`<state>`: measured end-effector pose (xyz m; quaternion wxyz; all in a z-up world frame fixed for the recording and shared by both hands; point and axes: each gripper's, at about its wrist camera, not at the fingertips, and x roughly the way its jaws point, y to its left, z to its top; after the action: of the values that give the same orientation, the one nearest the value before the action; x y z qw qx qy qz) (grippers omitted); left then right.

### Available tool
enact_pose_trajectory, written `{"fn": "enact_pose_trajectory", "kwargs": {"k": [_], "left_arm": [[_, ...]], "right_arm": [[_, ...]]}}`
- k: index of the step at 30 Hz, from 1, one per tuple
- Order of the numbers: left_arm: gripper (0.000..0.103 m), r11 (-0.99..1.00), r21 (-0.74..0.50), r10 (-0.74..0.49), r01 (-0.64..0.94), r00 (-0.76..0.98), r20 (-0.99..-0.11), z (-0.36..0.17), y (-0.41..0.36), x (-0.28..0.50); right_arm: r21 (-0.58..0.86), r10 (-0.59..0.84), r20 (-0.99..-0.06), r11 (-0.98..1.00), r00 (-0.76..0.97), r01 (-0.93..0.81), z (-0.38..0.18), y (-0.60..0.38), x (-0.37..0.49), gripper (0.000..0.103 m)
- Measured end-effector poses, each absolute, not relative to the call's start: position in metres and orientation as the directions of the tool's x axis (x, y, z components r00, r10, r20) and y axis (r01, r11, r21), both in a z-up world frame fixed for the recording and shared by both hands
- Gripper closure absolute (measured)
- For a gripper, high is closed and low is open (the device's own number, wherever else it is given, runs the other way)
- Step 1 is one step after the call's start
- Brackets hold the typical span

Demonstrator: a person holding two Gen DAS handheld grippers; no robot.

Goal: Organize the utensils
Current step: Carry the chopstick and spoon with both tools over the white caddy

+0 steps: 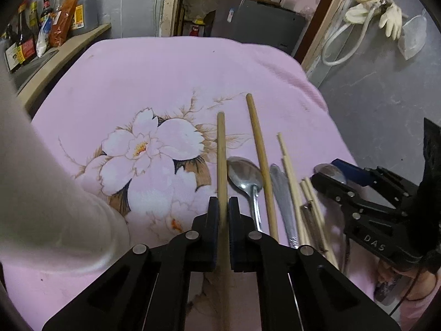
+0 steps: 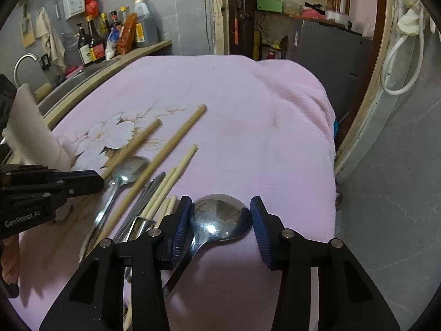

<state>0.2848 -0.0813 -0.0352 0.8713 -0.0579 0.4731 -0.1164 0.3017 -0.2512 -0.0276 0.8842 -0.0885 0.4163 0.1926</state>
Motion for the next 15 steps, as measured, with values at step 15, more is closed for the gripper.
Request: {"fn": "enact_pose_trajectory", "kwargs": {"k": [15], "left_arm": [[0.099, 0.916, -0.294, -0.394, 0.274, 0.755, -0.525, 0.012, -0.059, 0.203]], "right_arm": [[-0.244, 0.242, -0.425, 0.898, 0.872, -0.367, 0.006, -0.243, 0.199, 0.062]]}}
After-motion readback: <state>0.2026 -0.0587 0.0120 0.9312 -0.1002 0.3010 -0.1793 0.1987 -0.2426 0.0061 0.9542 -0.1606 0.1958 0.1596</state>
